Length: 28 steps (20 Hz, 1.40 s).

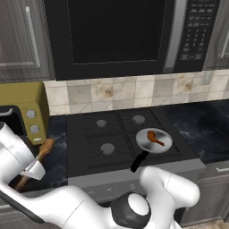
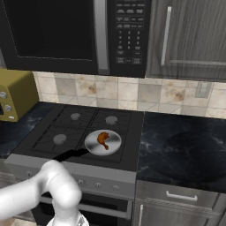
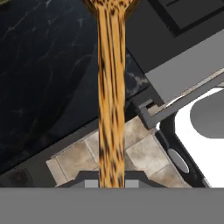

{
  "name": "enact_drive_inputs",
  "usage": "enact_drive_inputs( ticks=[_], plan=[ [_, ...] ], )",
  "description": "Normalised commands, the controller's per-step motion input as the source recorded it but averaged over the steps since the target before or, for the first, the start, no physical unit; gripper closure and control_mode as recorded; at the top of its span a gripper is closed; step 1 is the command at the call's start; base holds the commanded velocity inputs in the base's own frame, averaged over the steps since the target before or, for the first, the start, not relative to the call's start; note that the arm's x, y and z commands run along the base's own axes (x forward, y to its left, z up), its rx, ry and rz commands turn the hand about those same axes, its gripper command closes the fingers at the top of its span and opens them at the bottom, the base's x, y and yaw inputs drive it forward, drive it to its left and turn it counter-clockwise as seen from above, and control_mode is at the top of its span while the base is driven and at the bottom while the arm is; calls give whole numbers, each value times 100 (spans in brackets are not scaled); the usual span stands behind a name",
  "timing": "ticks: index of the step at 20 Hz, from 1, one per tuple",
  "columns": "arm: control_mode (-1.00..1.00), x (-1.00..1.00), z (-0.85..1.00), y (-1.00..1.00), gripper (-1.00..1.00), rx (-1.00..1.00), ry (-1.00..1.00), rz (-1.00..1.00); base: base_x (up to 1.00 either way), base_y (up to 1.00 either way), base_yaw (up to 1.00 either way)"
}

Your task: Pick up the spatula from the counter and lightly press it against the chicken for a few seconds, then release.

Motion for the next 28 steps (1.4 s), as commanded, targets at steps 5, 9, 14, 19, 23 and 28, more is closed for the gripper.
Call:
enact_drive_inputs(
  ticks=[5, 9, 14, 19, 23, 28],
  plan=[
    [-100, -28, 50, -77, 100, 4, -7, 6, 0, 0, 0],
    [-100, -23, 43, -83, 100, 5, -3, 7, 0, 0, 0],
    [-100, -10, 36, -81, 100, 3, 0, 5, 0, 0, 0],
    [-100, 0, 22, -61, 100, 2, 0, 0, 0, 0, 0],
    [-100, 0, 25, -72, 100, 0, 0, 0, 0, 0, 0],
    [-100, -4, 27, -85, 100, 0, 0, 5, 0, 0, 0]
  ],
)
